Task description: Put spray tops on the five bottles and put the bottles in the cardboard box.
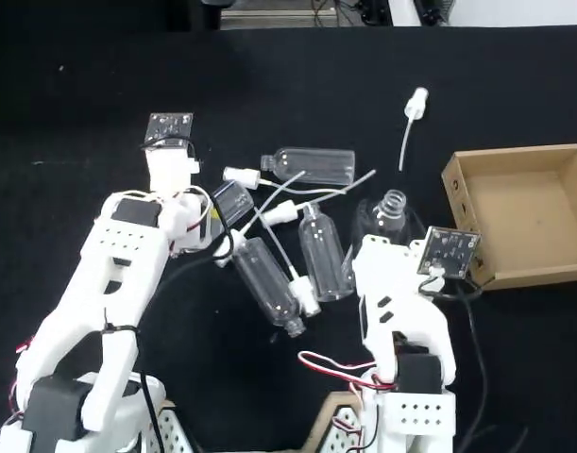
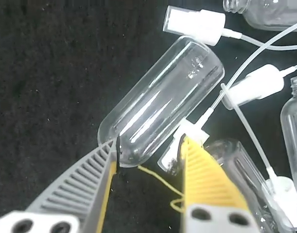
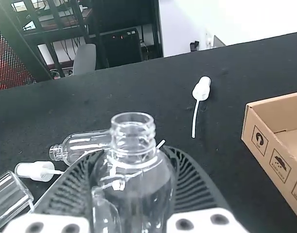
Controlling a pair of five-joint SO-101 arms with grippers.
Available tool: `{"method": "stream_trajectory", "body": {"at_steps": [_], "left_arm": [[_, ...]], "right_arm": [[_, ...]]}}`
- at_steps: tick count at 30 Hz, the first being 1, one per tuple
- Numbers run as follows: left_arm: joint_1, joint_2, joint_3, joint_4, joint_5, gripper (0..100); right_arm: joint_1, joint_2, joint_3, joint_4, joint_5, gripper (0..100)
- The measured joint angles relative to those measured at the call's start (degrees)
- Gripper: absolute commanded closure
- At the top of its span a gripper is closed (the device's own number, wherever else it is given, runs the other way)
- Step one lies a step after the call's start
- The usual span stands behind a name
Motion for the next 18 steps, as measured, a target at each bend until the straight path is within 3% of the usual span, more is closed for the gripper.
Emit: {"method": "stream_trajectory", "body": {"at_steps": [4,9,18], "left_arm": [[0.0,0.53,-0.79,1.23,0.0,80],[0.0,0.62,-1.76,4.66,0.35,71],[-5.71,0.97,-9.76,19.08,-3.08,73]], "right_arm": [[0.0,0.0,0.0,0.0,0.0,98.8],[0.0,0.0,0.0,0.0,0.0,98.8],[0.0,0.0,0.0,0.0,0.0,98.8]]}}
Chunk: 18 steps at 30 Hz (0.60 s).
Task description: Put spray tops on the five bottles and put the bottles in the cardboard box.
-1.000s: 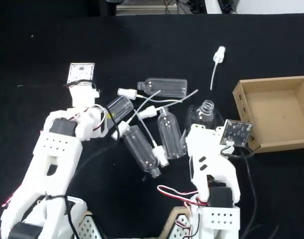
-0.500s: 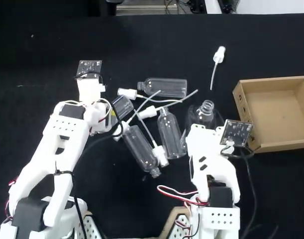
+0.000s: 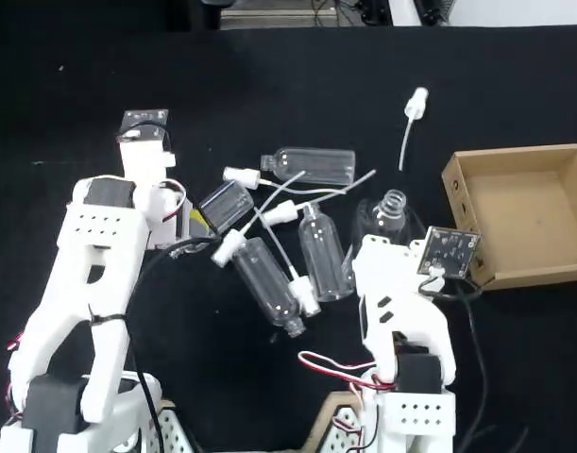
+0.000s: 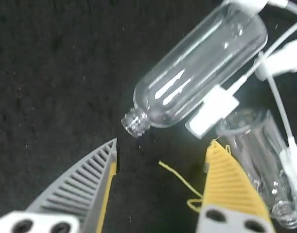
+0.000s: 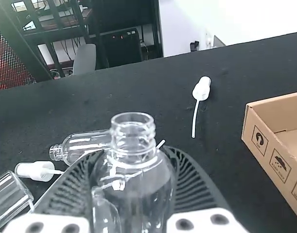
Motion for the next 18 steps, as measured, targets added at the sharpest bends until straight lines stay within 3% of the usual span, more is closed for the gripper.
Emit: {"method": "stream_trajectory", "body": {"at_steps": [6,13,18], "left_arm": [[1.32,2.81,1.32,-3.43,1.76,73],[11.16,4.31,5.71,-8.62,-9.32,73],[14.07,4.31,5.71,-14.07,-11.96,73]], "right_arm": [[0.0,0.0,0.0,0.0,0.0,98.8],[0.0,0.0,0.0,0.0,0.0,98.8],[0.0,0.0,0.0,0.0,0.0,98.8]]}}
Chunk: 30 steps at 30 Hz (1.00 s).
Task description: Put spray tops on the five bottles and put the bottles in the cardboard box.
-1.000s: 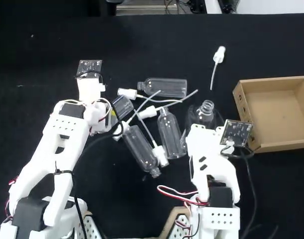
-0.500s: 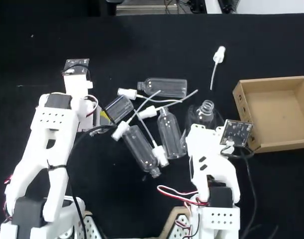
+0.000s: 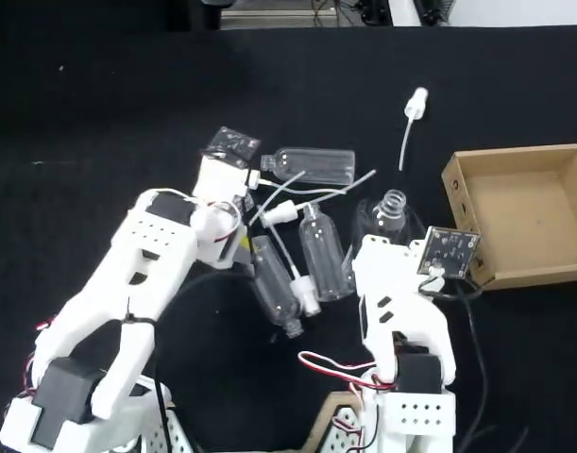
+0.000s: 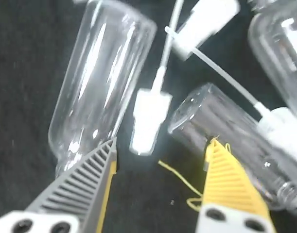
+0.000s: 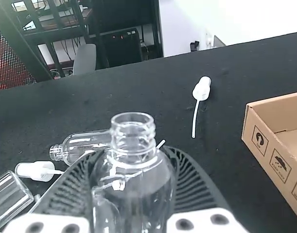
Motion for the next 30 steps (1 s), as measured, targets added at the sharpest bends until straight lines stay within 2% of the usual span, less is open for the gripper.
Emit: {"method": "stream_trajectory", "body": {"at_steps": [7,10,16,23,30], "left_arm": [[0.79,3.78,-0.09,-5.1,8.62,73],[1.85,5.19,-0.62,-5.71,9.14,73],[0.7,8.88,-2.11,-9.23,4.48,73],[-4.04,14.33,0.09,-8.18,-4.04,73],[-3.78,14.95,-1.23,-6.95,-6.68,73]], "right_arm": [[0.0,0.0,0.0,0.0,0.0,98.8],[0.0,0.0,0.0,0.0,0.0,98.8],[-0.09,0.0,0.0,0.0,0.0,98.8],[-0.09,0.0,0.09,0.0,0.0,98.8],[-0.09,-0.09,0.09,0.0,0.0,98.8]]}}
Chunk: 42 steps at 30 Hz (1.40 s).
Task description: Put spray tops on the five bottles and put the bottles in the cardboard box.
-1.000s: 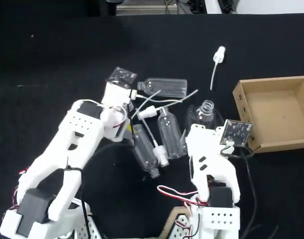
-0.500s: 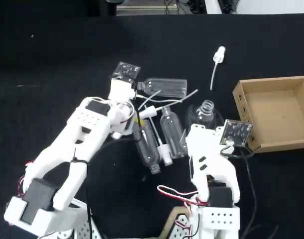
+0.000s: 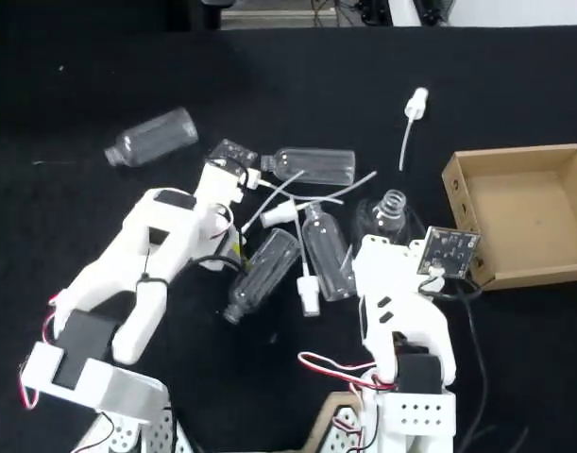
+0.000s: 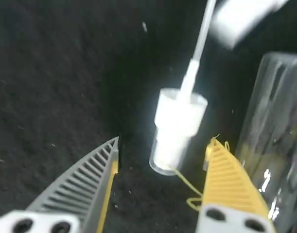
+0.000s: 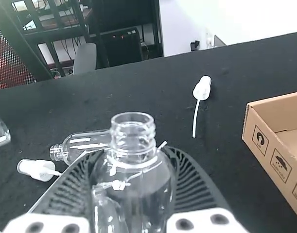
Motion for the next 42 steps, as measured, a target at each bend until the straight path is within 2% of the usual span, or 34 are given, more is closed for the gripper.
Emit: {"method": "stream_trajectory", "body": {"at_steps": [8,13,15,17,22,27,30,33,39,42], "left_arm": [[0.62,-0.09,-0.79,-3.25,0.0,75],[1.05,0.44,-0.79,-3.34,0.0,98],[1.32,0.44,-0.79,-2.46,0.0,95],[1.76,0.35,-0.62,-1.14,0.0,97],[-0.18,-6.77,5.98,0.26,0.0,97],[-8.53,-22.51,16.09,3.78,-5.8,97],[-15.3,-31.91,18.99,7.82,-8.0,97],[-19.25,-37.71,20.57,10.46,-9.23,97],[-19.34,-40.09,21.01,14.15,-9.93,97],[-19.6,-40.18,21.01,17.67,-13.63,97]], "right_arm": [[0.0,0.0,0.0,0.0,0.0,98.8],[0.0,0.0,0.0,0.0,0.0,98.8],[0.0,0.0,0.0,0.0,0.0,98.8],[0.0,0.0,0.0,0.0,0.0,98.8],[-1.05,0.0,-1.32,2.73,0.0,98.8],[-7.21,0.0,-4.13,7.65,-0.09,98.8],[-9.76,0.0,-4.4,8.0,-0.09,98.8],[-10.81,0.0,-4.4,8.0,-0.09,98.8],[-11.16,0.0,-4.4,8.0,-0.09,98.8],[-11.16,0.0,-4.4,8.0,-0.09,98.8]]}}
